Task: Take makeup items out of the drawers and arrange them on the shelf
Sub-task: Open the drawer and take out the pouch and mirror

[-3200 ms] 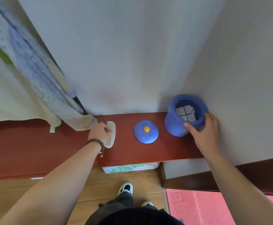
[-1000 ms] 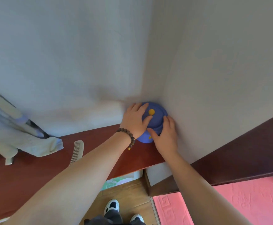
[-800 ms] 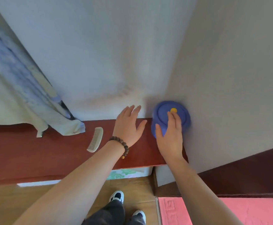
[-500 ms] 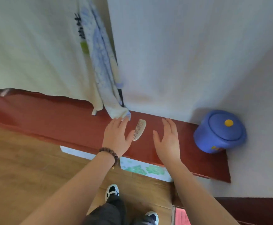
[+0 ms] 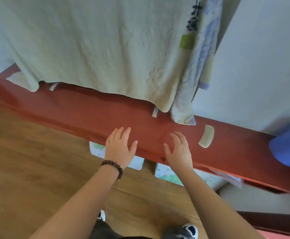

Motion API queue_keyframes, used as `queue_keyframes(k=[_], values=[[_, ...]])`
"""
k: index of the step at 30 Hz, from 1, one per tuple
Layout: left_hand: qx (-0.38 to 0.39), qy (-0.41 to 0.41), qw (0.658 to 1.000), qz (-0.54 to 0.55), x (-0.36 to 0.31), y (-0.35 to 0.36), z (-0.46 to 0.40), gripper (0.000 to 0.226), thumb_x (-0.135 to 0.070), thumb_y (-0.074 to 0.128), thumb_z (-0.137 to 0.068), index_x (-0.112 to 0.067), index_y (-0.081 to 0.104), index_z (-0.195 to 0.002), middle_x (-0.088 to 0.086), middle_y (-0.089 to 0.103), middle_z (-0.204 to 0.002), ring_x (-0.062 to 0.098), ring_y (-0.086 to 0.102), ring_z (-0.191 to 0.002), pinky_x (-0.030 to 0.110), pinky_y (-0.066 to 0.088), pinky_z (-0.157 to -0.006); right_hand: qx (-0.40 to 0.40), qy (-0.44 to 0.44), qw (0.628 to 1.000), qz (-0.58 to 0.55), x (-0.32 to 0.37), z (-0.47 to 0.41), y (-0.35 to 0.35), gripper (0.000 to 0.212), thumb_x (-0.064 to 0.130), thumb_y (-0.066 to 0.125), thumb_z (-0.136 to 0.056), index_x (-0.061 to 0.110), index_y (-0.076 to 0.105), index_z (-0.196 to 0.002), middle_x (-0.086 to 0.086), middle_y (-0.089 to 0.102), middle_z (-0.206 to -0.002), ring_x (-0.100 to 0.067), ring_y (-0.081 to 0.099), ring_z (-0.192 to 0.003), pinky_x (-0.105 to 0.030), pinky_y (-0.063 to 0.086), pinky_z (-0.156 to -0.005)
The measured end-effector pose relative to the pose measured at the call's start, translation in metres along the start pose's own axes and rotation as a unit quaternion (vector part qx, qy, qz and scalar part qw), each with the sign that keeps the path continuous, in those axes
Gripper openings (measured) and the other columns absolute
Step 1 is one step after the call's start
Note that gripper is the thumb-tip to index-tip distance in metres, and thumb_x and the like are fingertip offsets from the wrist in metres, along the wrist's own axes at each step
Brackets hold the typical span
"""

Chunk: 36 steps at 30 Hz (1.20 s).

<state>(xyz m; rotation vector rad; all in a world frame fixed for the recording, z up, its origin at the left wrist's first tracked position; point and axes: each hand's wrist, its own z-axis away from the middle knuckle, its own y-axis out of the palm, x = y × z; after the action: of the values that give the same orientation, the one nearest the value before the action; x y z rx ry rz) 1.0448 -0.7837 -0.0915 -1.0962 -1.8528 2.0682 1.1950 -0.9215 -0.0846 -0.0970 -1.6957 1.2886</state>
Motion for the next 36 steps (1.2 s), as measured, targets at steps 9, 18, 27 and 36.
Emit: queue_keyframes(k=[9, 18, 27, 36], values=[[0.086, 0.074, 0.993, -0.022, 0.147, -0.051, 0.002, 0.057, -0.045, 0.044, -0.094, -0.020, 0.035, -0.145, 0.007, 0.035, -0.151, 0.026, 0.024, -0.143, 0.043, 0.023, -0.116, -0.040, 0.060, 0.997, -0.001, 0.118, 0.030, 0.109, 0.043, 0.022, 0.054, -0.093, 0.010, 0.049, -0.134, -0.003, 0.036, -0.147, -0.019, 0.030, -0.139, -0.029, 0.032, -0.105], [0.107, 0.066, 0.992, 0.021, 0.189, -0.058, 0.004, 0.058, -0.045, 0.050, -0.091, -0.014, 0.042, -0.139, 0.011, 0.045, -0.143, 0.027, 0.035, -0.136, 0.046, 0.034, -0.109, -0.043, 0.115, 0.992, 0.004, 0.142, 0.062, 0.141, 0.041, 0.019, 0.054, -0.093, 0.009, 0.049, -0.133, -0.004, 0.038, -0.145, -0.021, 0.036, -0.134, -0.033, 0.037, -0.102], [0.097, -0.188, 0.946, 0.244, 0.198, -0.035, -0.027, 0.089, -0.042, 0.067, -0.084, -0.008, 0.018, -0.149, 0.012, 0.024, -0.154, 0.026, 0.027, -0.141, 0.040, 0.029, -0.110, -0.079, 0.281, 0.953, -0.084, 0.089, 0.044, 0.147, 0.044, 0.024, 0.055, -0.094, 0.008, 0.047, -0.134, -0.009, 0.044, -0.140, -0.025, 0.044, -0.127, -0.031, 0.034, -0.099], [0.081, -0.265, 0.904, 0.324, 0.204, 0.017, -0.068, 0.095, -0.042, 0.074, -0.078, -0.009, 0.020, -0.148, 0.006, 0.029, -0.153, 0.022, 0.032, -0.139, 0.031, 0.031, -0.105, -0.179, 0.446, 0.846, -0.229, 0.002, 0.005, 0.158, 0.050, 0.032, 0.064, -0.072, 0.018, 0.048, -0.117, -0.006, 0.057, -0.110, -0.033, 0.056, -0.107, -0.046, 0.046, -0.093]])
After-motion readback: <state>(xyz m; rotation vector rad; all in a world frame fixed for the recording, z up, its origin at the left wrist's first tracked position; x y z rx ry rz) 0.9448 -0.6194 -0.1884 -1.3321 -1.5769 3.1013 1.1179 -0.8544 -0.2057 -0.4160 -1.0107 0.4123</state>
